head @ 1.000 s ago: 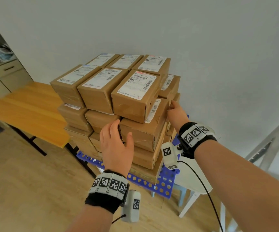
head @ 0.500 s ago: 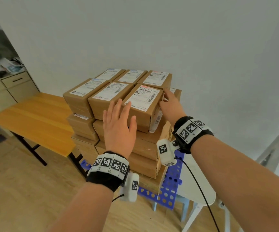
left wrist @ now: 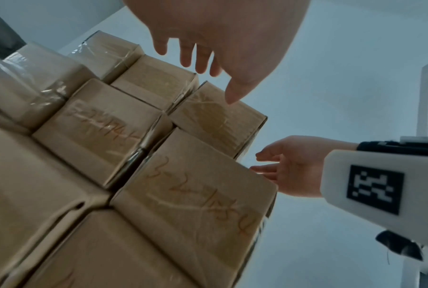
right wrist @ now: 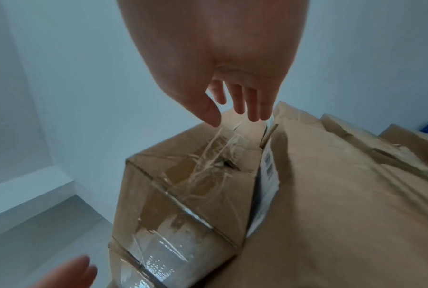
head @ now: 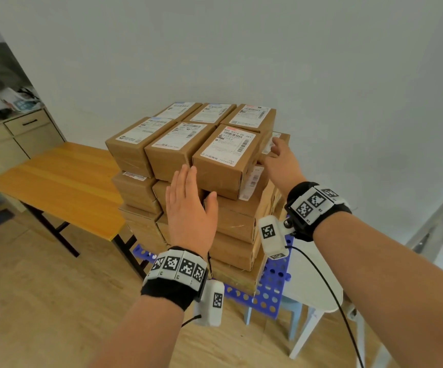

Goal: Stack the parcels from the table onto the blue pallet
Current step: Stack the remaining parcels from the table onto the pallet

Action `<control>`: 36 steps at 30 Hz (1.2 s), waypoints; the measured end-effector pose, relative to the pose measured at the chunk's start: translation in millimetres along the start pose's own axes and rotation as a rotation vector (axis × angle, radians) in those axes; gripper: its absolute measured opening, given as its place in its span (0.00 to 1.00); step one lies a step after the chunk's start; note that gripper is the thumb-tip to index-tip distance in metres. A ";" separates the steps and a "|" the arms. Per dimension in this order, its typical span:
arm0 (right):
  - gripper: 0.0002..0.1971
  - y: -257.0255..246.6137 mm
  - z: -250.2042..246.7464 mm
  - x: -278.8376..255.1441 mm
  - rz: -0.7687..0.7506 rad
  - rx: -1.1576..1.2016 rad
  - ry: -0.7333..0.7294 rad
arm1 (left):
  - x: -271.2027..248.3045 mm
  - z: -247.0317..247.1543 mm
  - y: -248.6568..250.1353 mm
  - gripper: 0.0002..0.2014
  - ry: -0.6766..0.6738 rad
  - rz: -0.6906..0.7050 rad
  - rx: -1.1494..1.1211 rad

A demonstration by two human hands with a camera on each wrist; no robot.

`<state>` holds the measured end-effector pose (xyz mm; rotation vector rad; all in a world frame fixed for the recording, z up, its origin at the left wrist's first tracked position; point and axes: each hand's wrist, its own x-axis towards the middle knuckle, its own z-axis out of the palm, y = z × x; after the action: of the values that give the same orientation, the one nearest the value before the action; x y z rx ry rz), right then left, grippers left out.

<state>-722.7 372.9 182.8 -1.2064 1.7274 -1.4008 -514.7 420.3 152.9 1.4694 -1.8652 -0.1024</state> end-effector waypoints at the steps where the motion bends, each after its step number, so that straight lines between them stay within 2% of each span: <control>1: 0.32 4.4 -3.3 -3.9 -0.001 -0.001 0.018 | -7.5 2.6 -1.4 0.32 0.009 -0.032 -0.017; 4: 0.28 21.6 -12.9 -18.3 0.046 -0.001 0.082 | -31.6 14.3 -4.8 0.34 0.012 -0.116 -0.057; 7: 0.27 47.3 -21.6 -29.4 0.137 0.006 0.107 | -54.8 28.6 -7.8 0.35 -0.049 -0.229 -0.098; 9: 0.26 68.3 -23.8 -34.3 0.207 -0.016 0.097 | -70.1 38.8 -9.8 0.36 -0.123 -0.337 -0.144; 13: 0.19 103.2 -20.1 -36.2 0.295 -0.031 0.041 | -86.8 51.8 -9.0 0.36 -0.233 -0.591 -0.306; 16: 0.16 116.1 -11.4 -29.7 0.350 -0.022 -0.032 | -86.4 57.1 -5.5 0.34 -0.269 -0.700 -0.406; 20: 0.30 124.0 2.5 -8.7 0.416 -0.095 -0.104 | -73.0 66.8 -5.9 0.35 -0.295 -0.876 -0.505; 24: 0.30 129.1 13.7 3.4 0.451 0.005 -0.099 | -63.5 73.3 -7.3 0.36 -0.332 -1.065 -0.596; 29: 0.32 130.4 23.7 10.9 0.526 0.214 -0.085 | -60.2 76.5 -3.1 0.36 -0.311 -1.100 -0.632; 36: 0.32 134.9 23.8 13.1 0.532 0.238 -0.080 | -61.5 81.9 -1.6 0.40 -0.294 -1.085 -0.618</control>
<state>-744.3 355.0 48.1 -0.6033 1.6130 -1.1700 -557.8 442.7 62.7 1.8574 -0.8638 -1.3231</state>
